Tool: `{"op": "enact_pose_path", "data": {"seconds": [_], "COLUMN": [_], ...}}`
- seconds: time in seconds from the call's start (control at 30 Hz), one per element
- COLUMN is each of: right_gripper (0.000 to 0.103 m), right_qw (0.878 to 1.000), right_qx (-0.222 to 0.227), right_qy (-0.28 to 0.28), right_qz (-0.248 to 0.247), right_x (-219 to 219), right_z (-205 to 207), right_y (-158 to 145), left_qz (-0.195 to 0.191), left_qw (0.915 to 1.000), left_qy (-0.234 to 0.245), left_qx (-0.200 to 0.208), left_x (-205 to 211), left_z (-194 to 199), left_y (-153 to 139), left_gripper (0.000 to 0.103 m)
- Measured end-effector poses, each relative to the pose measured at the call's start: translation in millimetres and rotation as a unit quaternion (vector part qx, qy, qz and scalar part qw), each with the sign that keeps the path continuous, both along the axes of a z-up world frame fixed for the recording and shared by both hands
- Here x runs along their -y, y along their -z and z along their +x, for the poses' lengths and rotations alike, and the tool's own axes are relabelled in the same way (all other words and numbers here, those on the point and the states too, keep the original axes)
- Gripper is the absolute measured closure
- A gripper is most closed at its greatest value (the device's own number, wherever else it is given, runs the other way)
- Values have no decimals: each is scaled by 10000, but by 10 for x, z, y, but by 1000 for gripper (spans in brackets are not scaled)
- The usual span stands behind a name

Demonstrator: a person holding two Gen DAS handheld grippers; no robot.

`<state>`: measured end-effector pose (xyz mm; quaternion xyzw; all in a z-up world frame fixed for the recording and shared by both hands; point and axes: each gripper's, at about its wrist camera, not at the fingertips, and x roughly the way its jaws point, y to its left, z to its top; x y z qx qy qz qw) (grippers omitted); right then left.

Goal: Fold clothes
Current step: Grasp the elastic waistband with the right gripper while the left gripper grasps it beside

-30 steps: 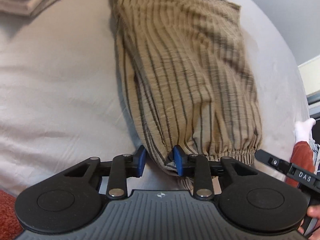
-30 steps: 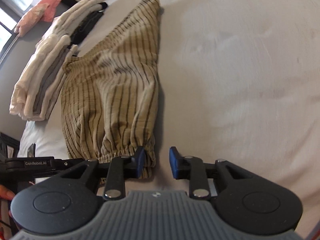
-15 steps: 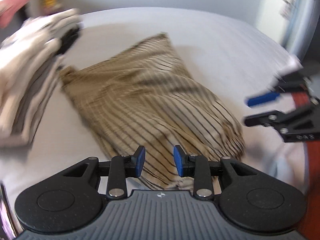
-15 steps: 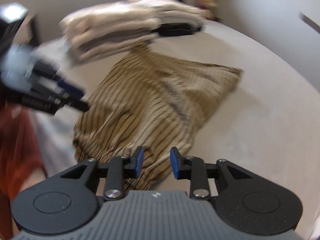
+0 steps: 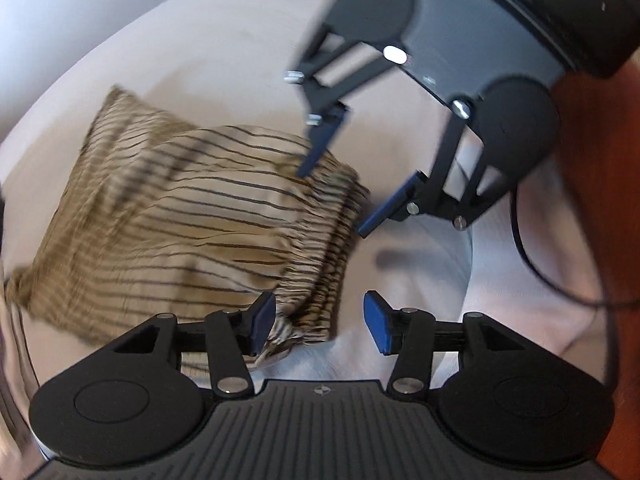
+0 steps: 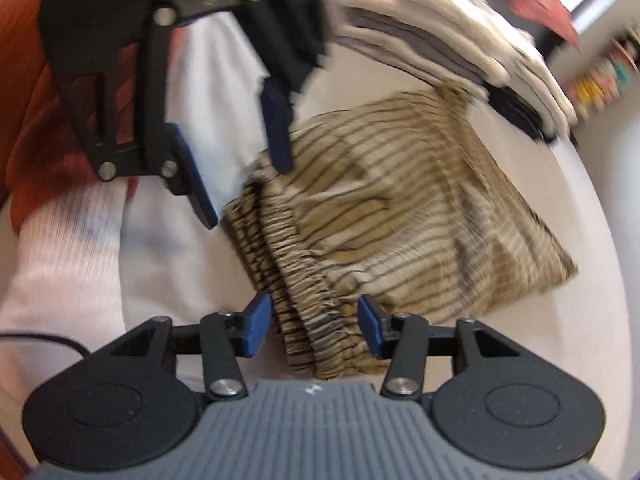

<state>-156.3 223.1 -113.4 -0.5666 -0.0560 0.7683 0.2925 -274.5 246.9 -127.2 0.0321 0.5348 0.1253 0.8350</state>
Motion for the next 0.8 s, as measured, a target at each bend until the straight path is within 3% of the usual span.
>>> {"op": "enact_pose_path", "data": {"seconds": [0.1,0.3,0.5,0.6,0.67,0.73,0.8], "right_gripper": [43,41,41,41,45,63,70], "right_qw": [9984,9932,9914,9875,9831,9766,9720], "right_qx": [389,919,1060,1189,1316,1515,1624], "right_qy": [-407,-717,-745,-900,-1049,-1124,-1133], "right_qz": [-20,-7,170,507,724,1032,1267], "right_x": [56,52,31,85,152,215,252], "right_z": [-46,-87,-129,-160,-177,-182,-175], "right_y": [115,353,433,524,571,625,657], "left_qz": [142,363,461,537,558,594,658], "left_qw": [9993,9963,9954,9951,9951,9951,9949], "left_qy": [147,14,-59,-51,-77,-89,-70], "left_qx": [-305,-781,-843,-831,-812,-784,-763], "left_x": [33,-68,-118,-104,-96,-79,-46], "left_z": [98,218,227,242,239,227,220], "left_y": [129,369,465,491,488,471,451], "left_gripper": [44,43,39,38,38,38,38]}}
